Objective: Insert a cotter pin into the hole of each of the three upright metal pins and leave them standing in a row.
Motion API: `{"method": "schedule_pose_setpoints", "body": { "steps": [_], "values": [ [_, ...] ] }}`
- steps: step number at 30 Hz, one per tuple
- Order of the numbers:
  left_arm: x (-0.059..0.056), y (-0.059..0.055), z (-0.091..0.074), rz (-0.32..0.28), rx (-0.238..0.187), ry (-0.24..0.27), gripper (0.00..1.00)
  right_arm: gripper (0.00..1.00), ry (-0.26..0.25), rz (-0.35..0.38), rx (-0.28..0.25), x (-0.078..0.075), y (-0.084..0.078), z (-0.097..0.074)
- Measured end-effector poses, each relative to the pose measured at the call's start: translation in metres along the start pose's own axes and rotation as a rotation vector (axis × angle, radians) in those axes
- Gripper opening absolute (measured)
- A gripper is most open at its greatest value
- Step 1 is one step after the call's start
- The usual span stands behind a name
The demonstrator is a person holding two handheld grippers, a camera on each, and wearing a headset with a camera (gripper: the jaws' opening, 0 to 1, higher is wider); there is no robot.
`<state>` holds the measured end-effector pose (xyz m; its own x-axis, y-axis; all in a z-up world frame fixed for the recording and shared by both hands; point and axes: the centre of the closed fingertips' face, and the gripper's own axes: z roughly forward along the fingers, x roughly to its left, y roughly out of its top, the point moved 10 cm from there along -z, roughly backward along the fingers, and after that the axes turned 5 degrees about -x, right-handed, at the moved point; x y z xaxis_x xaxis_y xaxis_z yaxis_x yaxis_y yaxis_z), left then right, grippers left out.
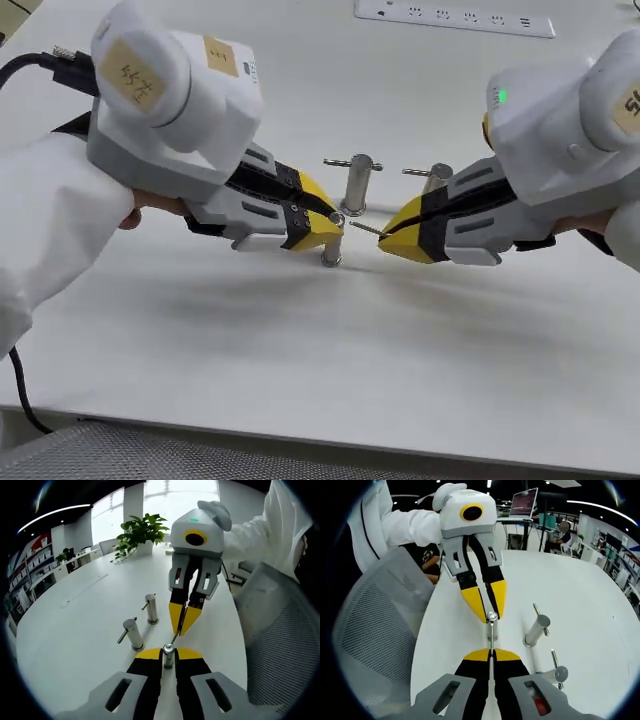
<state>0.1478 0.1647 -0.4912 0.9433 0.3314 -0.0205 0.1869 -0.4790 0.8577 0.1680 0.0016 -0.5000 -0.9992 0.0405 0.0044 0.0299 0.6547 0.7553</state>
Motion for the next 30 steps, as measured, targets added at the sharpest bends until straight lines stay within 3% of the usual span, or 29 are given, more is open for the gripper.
{"method": "schedule_pose_setpoints", "body": {
  "steps": [22, 30],
  "values": [
    [-0.002, -0.002, -0.001, -0.055, 0.001, 0.019, 0.06, 0.00, 0.015, -0.012, 0.026, -0.005, 0.006, 0.007],
    [0.000, -0.003, 0.000, -0.064, -0.006, 0.021, 0.06, 0.00, 0.007, -0.001, 0.000, -0.004, 0.013, 0.007]
  ]
}}
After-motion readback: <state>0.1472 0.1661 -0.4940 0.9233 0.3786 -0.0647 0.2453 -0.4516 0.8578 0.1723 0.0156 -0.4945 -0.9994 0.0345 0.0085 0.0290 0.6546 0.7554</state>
